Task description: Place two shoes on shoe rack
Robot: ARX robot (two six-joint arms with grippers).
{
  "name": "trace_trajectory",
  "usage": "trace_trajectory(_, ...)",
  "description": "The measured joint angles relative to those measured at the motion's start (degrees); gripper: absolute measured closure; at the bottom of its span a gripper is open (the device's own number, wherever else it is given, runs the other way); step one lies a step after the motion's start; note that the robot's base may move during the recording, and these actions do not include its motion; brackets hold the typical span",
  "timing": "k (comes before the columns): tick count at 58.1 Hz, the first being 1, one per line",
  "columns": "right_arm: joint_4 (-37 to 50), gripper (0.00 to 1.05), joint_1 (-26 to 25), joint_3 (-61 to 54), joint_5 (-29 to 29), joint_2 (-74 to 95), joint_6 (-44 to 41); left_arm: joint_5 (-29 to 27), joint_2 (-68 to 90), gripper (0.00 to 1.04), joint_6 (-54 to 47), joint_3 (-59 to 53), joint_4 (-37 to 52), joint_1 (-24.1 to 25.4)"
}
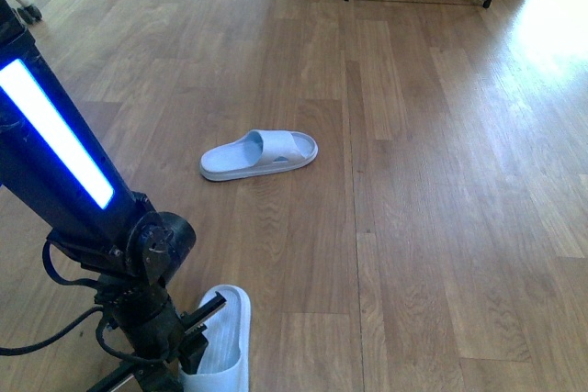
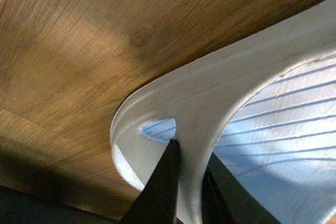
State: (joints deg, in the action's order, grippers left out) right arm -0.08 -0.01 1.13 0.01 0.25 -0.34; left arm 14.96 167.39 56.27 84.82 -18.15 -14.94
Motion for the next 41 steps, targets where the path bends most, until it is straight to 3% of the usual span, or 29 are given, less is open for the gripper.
trace_trajectory(6,0.0,0.09,0.0,0.0,0.0,0.0,0.0,0.0,0.0,1.03,0.1,0.0,-0.2,0.0)
trace_trajectory(12,0.0,0.09,0.0,0.0,0.0,0.0,0.0,-6.8,0.4,1.03,-4.6,3.3,-7.5,-0.5)
trace_trajectory(15,0.0,0.09,0.0,0.0,0.0,0.0,0.0,-11.0,0.4,1.03,-8.5,3.4,-7.6,-0.9)
trace_trajectory(20,0.0,0.09,0.0,0.0,0.0,0.0,0.0,-13.3,0.4,1.03,-13.1,2.6,-4.6,-1.5)
trace_trajectory(28,0.0,0.09,0.0,0.0,0.0,0.0,0.0,-20.1,0.1,1.03,-25.6,0.7,0.1,-2.3)
trace_trajectory(32,0.0,0.09,0.0,0.0,0.0,0.0,0.0,-20.4,0.1,1.03,-31.7,4.3,-5.8,-2.0)
trace_trajectory(34,0.0,0.09,0.0,0.0,0.0,0.0,0.0,-25.6,0.1,1.03,-37.5,7.9,-8.7,-1.7)
trace_trajectory(41,0.0,0.09,0.0,0.0,0.0,0.0,0.0,-31.9,-1.3,1.03,-50.0,16.2,-9.0,1.0)
